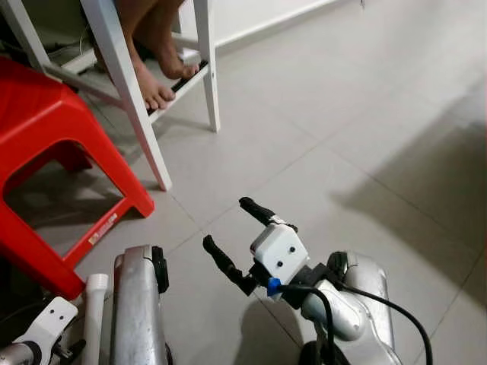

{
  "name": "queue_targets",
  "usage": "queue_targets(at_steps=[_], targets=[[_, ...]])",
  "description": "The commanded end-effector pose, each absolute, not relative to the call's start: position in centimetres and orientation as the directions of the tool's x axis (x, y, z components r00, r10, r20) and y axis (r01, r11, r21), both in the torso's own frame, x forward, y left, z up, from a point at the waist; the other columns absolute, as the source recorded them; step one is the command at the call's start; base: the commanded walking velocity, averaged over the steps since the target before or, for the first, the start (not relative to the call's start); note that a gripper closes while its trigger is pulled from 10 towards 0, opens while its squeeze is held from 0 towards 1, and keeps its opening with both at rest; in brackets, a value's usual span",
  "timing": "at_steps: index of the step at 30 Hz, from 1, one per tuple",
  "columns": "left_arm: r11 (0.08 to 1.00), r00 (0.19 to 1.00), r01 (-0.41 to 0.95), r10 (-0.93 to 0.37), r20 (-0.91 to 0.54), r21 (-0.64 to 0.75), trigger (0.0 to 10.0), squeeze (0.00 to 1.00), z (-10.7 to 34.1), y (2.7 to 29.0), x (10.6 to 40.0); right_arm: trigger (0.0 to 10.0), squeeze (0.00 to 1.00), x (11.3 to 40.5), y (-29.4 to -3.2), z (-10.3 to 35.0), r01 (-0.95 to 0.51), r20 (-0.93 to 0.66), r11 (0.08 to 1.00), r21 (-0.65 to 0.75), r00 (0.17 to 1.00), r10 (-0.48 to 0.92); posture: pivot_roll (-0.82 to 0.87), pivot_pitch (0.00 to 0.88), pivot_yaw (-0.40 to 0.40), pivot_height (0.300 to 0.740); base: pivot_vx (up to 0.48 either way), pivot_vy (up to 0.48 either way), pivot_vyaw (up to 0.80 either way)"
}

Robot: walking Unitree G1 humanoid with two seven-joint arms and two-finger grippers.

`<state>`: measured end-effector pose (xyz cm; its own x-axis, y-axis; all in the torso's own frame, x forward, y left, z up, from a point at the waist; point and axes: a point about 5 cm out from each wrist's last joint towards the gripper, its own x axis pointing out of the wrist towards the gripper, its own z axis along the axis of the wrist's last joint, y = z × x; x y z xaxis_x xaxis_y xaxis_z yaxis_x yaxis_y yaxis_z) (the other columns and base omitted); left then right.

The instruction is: Building children table

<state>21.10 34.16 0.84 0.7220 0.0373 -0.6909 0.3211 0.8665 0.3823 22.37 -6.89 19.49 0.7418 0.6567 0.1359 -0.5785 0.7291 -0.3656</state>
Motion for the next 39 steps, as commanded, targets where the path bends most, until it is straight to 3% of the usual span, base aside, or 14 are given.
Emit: queue_targets(at_steps=[1, 8, 29, 39], targets=[[0.857, 0.693, 0.36, 0.019, -0.721, 0.368, 10.0, 0.0, 0.1, 33.5, 20.8, 10.0, 0.0, 22.7, -7.9, 20.0, -0.542, 0.138, 0.752, -0.375, 0.769, 0.624, -0.01, 0.383, -0.032, 0.3, 0.0, 0.0, 0.0], [0.872, 0.717, 0.323, 0.027, -0.696, 0.367, 10.0, 0.0, 0.5, 33.5, 21.3, 10.0, 0.0, 22.4, -8.5, 20.0, -0.533, 0.128, 0.756, -0.379, 0.779, 0.614, -0.01, 0.422, -0.038, 0.3, 0.0, 0.0, 0.0], [0.865, 0.66, 0.352, 0.041, -0.75, 0.358, 10.0, 0.0, -1.5, 33.0, 19.3, 10.0, 0.0, 20.1, -7.7, 20.3, -0.581, 0.099, 0.731, -0.358, 0.755, 0.648, -0.07, 0.515, -0.041, 0.3, 0.0, 0.0, 0.0], [0.941, 0.624, 0.22, 0.066, -0.779, 0.256, 10.0, 0.0, -3.1, 32.2, 18.1, 10.0, 0.0, 19.6, -7.0, 20.9, -0.612, 0.093, 0.708, -0.353, 0.73, 0.677, -0.11, 0.548, -0.053, 0.3, 0.0, 0.0, 0.0]])
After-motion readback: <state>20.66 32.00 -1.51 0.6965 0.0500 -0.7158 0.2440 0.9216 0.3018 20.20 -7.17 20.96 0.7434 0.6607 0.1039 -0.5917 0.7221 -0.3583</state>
